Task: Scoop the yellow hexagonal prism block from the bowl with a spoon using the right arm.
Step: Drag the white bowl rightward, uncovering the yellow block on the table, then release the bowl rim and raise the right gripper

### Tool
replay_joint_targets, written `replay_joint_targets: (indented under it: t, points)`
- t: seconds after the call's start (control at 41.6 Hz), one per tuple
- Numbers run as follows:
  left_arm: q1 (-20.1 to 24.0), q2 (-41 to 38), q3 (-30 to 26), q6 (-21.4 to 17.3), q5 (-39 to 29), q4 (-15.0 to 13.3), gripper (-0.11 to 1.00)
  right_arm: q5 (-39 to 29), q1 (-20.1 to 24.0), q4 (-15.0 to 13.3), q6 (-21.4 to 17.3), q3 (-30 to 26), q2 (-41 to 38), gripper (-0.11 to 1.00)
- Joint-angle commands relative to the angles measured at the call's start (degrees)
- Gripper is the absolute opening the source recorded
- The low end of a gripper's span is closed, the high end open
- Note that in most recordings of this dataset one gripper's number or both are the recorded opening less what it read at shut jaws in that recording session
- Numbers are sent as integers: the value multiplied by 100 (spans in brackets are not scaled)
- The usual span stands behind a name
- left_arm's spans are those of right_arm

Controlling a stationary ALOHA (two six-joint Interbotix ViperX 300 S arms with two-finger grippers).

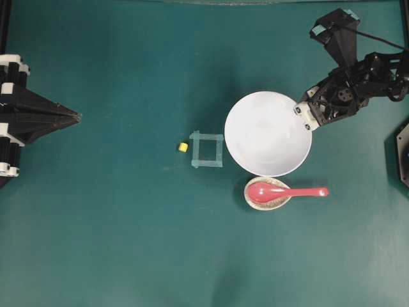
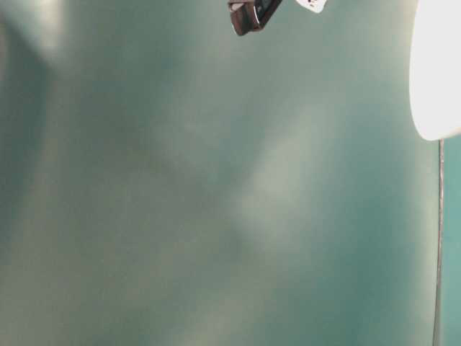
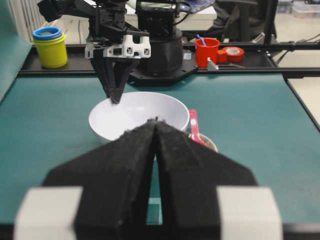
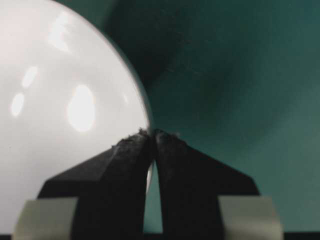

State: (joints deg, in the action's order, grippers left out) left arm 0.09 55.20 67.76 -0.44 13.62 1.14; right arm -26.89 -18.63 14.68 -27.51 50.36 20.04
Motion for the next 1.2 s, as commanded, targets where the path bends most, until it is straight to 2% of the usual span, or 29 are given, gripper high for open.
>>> replay_joint_targets:
  t: [0.0, 0.337, 0.505, 0.601, 0.745, 0.89, 1.034, 1.178]
  points:
    - [0, -44, -114, -9, 35, 9, 0, 53, -18, -9, -9, -62, -9, 7]
    - [9, -44, -114, -9, 53, 18, 0, 114, -18, -105, -9, -132, -264, 8]
    - [0, -44, -114, -9, 53, 18, 0, 141, -18, -105, -9, -132, -264, 14]
    - [0, -35, -114, -9, 53, 18, 0, 149, -18, -105, -9, -123, -255, 21]
    - [0, -44, -114, -9, 53, 18, 0, 149, -18, -114, -9, -123, -255, 40]
    - [0, -44, -114, -9, 35, 18, 0, 176, -18, -211, 18, -132, -229, 51]
    - [0, -44, -114, 0, 26, 9, 0, 193, -18, -606, 70, -220, -79, 52]
    - [0, -44, -114, -9, 26, 18, 0, 202, 9, -1485, 88, -404, 0, 52]
